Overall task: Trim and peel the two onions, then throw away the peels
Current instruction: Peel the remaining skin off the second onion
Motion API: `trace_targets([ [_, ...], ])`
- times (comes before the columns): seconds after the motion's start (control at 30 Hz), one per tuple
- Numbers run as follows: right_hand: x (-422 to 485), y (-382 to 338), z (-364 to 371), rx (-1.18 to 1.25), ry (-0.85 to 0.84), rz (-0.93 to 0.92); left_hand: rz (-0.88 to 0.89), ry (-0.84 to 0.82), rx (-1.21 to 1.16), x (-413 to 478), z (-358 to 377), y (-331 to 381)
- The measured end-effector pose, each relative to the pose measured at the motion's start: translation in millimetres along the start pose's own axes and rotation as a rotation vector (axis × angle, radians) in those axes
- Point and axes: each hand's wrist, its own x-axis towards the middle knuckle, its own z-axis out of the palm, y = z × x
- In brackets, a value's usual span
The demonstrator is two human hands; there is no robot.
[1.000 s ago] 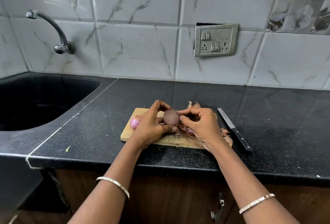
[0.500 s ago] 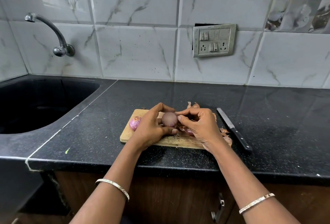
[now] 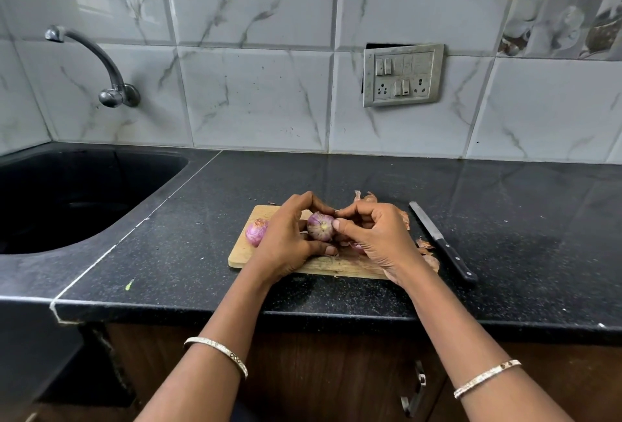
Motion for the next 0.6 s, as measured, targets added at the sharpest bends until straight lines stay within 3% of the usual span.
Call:
trace_targets([
  [0.6,-1.2,-2.3,2.3,0.017,-0.002,0.034,0.048,0.066,0.131,0.1,-1.0,-0.3],
])
